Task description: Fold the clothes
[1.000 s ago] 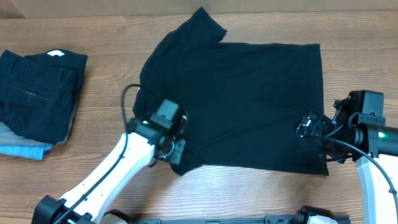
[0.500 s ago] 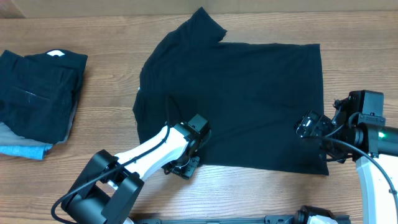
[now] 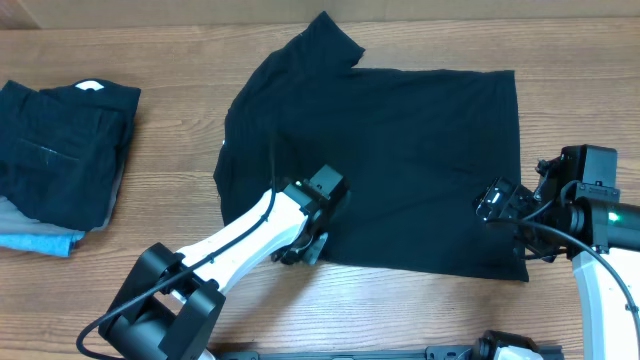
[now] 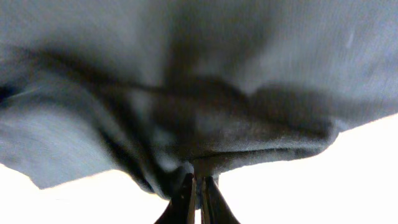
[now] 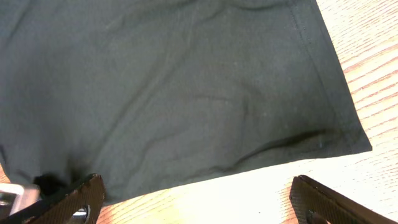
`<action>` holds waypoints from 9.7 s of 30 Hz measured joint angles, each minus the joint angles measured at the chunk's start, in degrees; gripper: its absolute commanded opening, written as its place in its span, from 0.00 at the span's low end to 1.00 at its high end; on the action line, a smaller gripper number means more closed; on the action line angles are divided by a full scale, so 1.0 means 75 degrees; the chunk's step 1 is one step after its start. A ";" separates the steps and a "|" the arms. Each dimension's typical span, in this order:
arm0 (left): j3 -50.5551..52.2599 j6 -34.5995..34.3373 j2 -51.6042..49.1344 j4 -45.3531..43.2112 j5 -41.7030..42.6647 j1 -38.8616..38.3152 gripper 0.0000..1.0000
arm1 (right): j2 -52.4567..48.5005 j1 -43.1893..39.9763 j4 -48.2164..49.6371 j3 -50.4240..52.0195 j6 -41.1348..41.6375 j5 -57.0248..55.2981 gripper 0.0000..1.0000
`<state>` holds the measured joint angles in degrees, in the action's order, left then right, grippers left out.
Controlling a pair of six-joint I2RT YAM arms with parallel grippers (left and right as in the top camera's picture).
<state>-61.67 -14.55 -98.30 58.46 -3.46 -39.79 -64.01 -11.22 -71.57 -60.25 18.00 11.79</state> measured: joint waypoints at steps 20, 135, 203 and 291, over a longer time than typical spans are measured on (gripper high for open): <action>-0.0245 -0.0373 0.0000 -0.2468 -0.1075 0.1574 0.63 | 0.0000 0.0000 0.0006 0.0000 0.0000 0.0003 1.00; 0.0933 -0.1647 -0.0300 0.1352 0.2623 0.4363 0.63 | -0.3628 -0.2404 0.2774 0.2107 0.2366 -0.0892 0.10; -0.0603 -0.1603 -0.0286 0.1606 0.2273 0.4319 0.46 | -0.3628 -0.1390 0.2739 -0.0452 0.1233 -0.0213 0.04; -0.1285 -0.1466 -0.0280 -0.2247 0.2640 0.5289 0.04 | -0.3628 -0.0784 0.3657 -0.0452 0.1545 -0.0487 0.04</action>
<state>-71.31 -25.54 -100.40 41.60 16.34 -0.12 -91.22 -17.10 -44.14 -63.64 29.58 8.14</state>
